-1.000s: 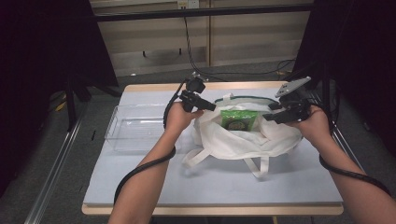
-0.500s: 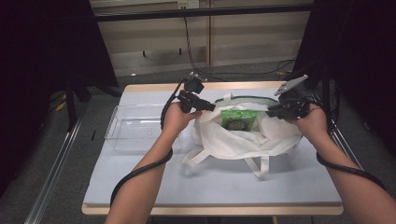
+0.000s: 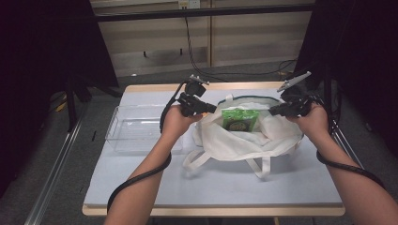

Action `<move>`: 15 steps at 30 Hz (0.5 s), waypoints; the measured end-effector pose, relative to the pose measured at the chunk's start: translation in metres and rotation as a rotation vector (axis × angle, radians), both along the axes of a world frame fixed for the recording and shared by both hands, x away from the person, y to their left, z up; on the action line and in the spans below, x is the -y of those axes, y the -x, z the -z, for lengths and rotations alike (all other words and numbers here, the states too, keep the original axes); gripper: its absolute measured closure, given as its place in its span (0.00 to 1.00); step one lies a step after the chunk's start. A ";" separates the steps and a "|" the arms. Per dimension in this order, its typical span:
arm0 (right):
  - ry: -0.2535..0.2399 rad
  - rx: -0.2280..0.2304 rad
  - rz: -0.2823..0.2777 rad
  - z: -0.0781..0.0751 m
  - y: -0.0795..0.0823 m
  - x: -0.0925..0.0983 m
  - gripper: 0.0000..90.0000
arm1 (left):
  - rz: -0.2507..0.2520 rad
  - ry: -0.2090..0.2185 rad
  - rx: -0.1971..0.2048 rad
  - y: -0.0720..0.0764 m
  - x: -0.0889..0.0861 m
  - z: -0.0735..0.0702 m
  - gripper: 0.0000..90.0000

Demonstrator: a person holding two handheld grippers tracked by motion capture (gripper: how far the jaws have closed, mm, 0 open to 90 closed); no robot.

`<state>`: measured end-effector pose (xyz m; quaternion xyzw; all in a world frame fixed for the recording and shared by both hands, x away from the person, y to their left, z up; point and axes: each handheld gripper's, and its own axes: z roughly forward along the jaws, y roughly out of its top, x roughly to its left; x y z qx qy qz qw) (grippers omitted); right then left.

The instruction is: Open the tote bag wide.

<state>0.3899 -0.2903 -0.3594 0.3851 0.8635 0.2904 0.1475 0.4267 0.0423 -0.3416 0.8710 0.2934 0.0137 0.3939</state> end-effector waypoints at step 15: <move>-0.021 -0.020 0.037 -0.001 -0.005 0.002 0.98 | 0.031 -0.040 -0.026 0.010 0.011 0.030 1.00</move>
